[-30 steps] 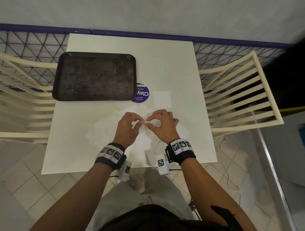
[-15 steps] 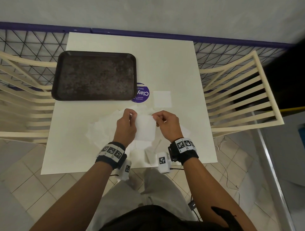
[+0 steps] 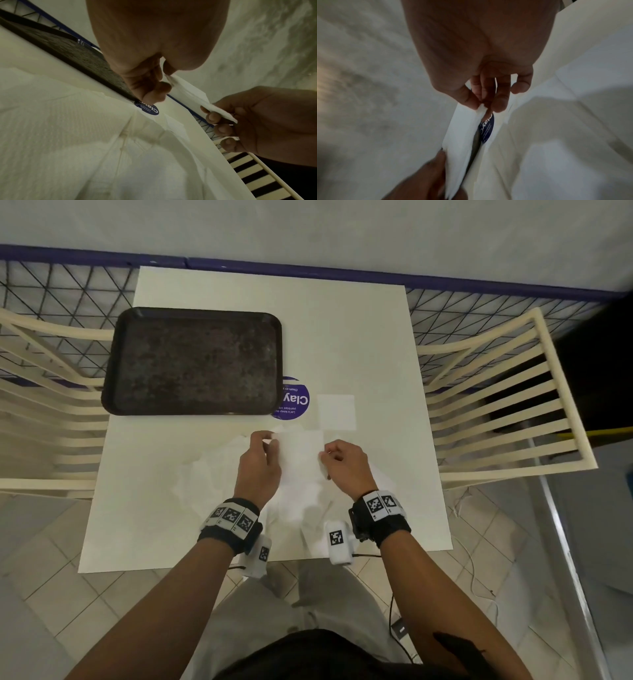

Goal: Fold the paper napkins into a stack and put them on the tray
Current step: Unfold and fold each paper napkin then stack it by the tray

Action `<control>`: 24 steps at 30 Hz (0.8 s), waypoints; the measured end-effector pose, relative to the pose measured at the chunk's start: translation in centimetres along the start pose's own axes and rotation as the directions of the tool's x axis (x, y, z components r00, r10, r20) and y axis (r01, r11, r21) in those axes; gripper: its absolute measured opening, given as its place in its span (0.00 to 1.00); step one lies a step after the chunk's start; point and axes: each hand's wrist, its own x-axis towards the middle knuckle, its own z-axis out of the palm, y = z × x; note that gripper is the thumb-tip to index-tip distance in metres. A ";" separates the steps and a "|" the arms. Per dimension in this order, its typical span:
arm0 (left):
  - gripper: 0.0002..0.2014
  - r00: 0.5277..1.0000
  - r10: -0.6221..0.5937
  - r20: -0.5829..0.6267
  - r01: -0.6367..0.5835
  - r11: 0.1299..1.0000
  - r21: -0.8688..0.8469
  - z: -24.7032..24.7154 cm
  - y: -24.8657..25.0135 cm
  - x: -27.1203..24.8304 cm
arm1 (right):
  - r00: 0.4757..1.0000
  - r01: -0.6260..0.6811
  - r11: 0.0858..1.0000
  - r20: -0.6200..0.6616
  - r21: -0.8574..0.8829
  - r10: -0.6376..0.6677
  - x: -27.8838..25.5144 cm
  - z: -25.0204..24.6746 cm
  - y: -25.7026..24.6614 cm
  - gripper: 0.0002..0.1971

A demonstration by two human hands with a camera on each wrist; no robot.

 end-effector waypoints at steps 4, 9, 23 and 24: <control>0.08 0.993 -0.077 0.088 0.074 0.996 0.044 0.3 -1.7 0.6 | 0.995 -0.009 0.999 -0.102 -0.037 0.005 5.2 -2.2 0.1 0.03; 0.06 0.965 -0.117 0.236 0.090 0.989 0.119 0.5 -3.9 -0.6 | 0.985 -0.065 0.985 -0.168 -0.161 0.037 11.1 -4.2 0.8 0.12; 0.07 0.951 -0.218 0.218 0.199 0.974 0.109 1.3 -4.5 -1.0 | 0.963 -0.183 0.971 -0.228 -0.156 0.145 15.4 -4.5 2.3 0.15; 0.07 0.953 -0.211 0.219 0.191 0.975 0.110 1.3 -4.4 -0.9 | 0.960 -0.181 0.970 -0.242 -0.163 0.139 15.1 -4.6 2.3 0.14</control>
